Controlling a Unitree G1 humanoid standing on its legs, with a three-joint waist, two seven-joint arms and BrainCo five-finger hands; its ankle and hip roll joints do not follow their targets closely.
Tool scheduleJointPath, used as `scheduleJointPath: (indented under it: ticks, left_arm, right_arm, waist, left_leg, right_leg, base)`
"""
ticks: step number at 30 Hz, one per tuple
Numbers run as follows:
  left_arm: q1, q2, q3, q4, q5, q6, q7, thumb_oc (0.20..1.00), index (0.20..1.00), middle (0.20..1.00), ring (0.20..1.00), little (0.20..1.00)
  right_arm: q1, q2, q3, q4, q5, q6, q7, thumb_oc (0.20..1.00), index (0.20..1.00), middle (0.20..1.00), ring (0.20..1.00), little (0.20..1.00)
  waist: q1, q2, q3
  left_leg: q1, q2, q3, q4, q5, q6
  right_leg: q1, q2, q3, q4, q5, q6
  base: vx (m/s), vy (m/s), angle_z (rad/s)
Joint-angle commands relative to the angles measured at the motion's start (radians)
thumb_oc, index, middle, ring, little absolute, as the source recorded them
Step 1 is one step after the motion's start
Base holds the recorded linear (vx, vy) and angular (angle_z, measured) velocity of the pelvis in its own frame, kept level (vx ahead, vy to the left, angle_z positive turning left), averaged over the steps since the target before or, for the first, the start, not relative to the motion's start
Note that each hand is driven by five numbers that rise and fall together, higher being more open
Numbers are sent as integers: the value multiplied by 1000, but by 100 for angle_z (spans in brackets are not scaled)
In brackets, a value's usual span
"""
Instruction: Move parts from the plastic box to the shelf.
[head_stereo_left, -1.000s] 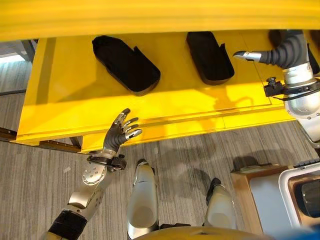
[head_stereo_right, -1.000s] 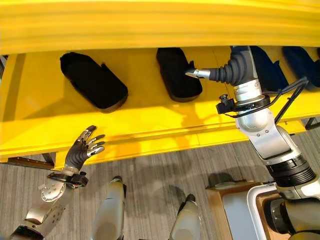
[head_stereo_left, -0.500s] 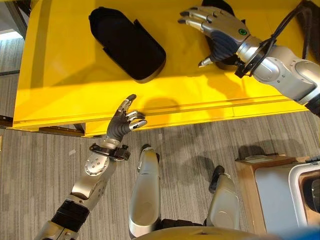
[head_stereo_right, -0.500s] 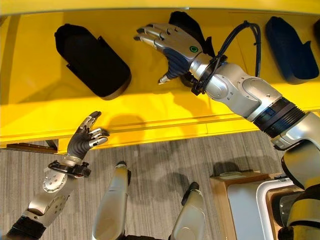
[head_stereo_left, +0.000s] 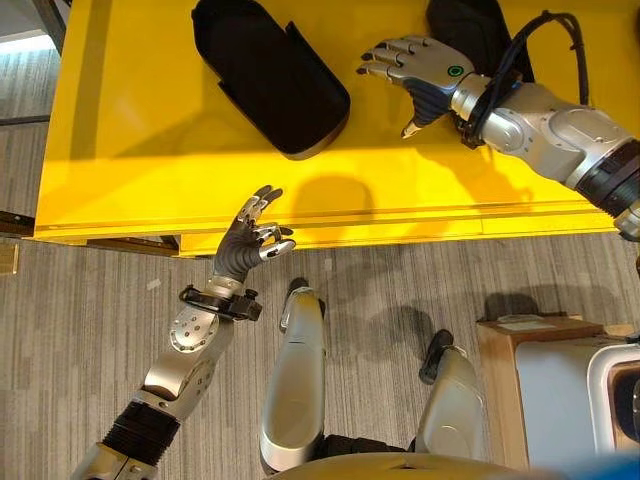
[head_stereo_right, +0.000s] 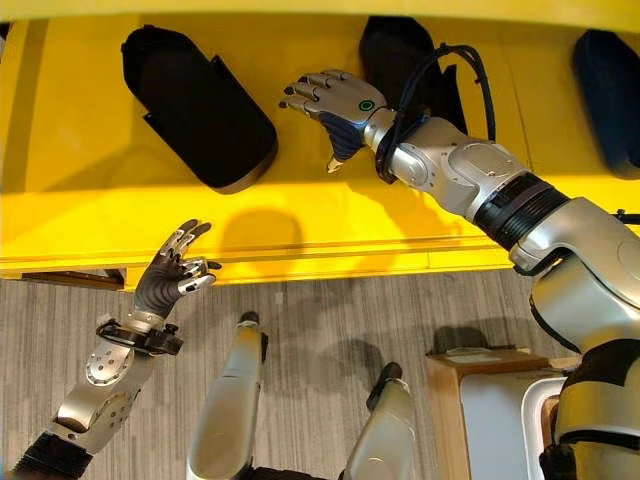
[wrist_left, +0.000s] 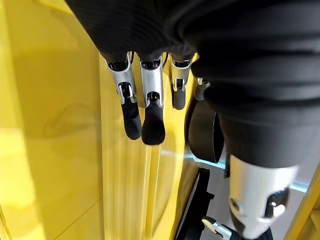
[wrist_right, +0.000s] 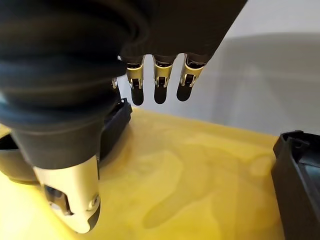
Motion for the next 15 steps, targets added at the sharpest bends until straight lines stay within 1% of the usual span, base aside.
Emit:
scheduleJointPath:
  ticks: [1, 7, 8, 15]
  left_arm:
    - [-21, 1, -28, 20, 26, -7, 8, 1000, 1000, 1000, 1000, 1000]
    - [-46, -12, -31, 26, 23, -8, 25, 1000, 1000, 1000, 1000, 1000]
    - [-51, -14, -33, 28, 23, -8, 28, 1000, 1000, 1000, 1000, 1000]
    - [-54, -13, -29, 25, 17, -12, 31, 1000, 1000, 1000, 1000, 1000]
  right_arm:
    - [-35, 7, -84, 1, -6, 19, -34, 1000, 1000, 1000, 1000, 1000]
    - [-17, 51, -91, -24, 6, 24, -21, 1000, 1000, 1000, 1000, 1000]
    - [-12, 69, -87, -30, 7, 20, -15, 1000, 1000, 1000, 1000, 1000]
    - [-23, 118, -81, -44, 2, 20, -3, 1000, 1000, 1000, 1000, 1000]
  waist:
    - [12, 7, -48]
    - [21, 6, -40]
    - [22, 8, -39]
    - [24, 14, -33]
  left_leg:
    - [-26, -2, -3, -18, 73, 38]
    - [-23, -6, -6, -32, 78, 42]
    - [-20, -5, -6, -35, 78, 43]
    - [-19, -2, -7, -40, 84, 41]
  right_leg:
    - [-64, 15, -27, 200, -50, -81]
    - [-57, 10, -35, 204, -53, -84]
    - [-55, 11, -34, 205, -55, -85]
    - [-60, 16, -33, 211, -57, -87]
  base:
    - [0, 0, 0]
    - [15, -16, 3]
    - [0, 0, 0]
    - [0, 0, 0]
